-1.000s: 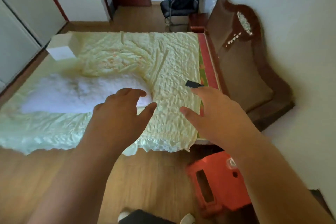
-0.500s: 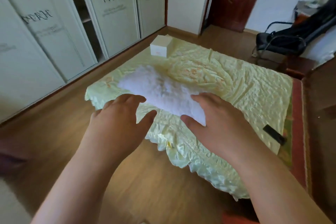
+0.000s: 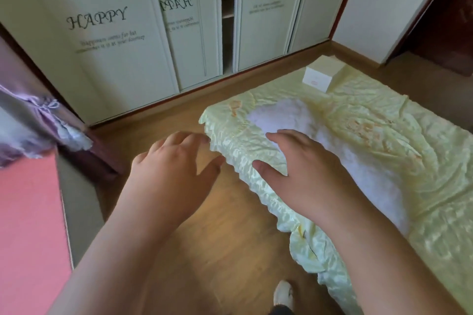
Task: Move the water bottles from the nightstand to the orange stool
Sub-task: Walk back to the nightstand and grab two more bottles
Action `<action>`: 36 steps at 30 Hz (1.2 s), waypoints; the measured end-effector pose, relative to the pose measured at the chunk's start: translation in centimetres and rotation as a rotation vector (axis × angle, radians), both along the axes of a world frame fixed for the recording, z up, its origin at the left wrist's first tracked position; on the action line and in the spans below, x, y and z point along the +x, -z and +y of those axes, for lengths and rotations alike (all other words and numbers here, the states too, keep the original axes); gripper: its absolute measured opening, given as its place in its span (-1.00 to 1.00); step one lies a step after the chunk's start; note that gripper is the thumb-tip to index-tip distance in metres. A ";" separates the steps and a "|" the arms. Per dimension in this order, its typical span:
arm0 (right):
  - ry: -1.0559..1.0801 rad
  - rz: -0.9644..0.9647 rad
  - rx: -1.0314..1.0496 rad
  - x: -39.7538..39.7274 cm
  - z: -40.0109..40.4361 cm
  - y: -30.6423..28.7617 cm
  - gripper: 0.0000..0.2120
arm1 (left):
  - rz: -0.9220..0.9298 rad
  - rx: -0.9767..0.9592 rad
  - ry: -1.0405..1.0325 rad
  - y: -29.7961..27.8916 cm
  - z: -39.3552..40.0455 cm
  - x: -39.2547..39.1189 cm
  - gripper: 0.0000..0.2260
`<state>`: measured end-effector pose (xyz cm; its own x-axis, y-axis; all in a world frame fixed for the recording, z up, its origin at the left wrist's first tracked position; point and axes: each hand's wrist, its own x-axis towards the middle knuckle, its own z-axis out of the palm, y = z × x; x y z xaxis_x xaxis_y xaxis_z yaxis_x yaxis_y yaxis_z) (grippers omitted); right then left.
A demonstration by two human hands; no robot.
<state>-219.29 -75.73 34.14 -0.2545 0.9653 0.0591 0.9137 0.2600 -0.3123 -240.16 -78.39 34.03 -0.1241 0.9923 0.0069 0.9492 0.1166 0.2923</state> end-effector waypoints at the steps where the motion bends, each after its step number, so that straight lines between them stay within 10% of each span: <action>1: -0.023 0.003 -0.006 -0.8 1.1 0.2 -0.42 | 0.000 -0.003 -0.026 0.2 0.5 -0.6 -0.53; 36: -0.500 0.054 -0.118 -22.5 41.5 1.3 -0.44 | -0.013 0.023 -0.475 2.3 30.0 -17.9 -0.77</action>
<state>-241.75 -34.26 32.82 -0.6862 0.7272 -0.0174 0.6686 0.6211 -0.4089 -258.05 -48.39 31.77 -0.5646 0.8250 0.0236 0.7883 0.5306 0.3116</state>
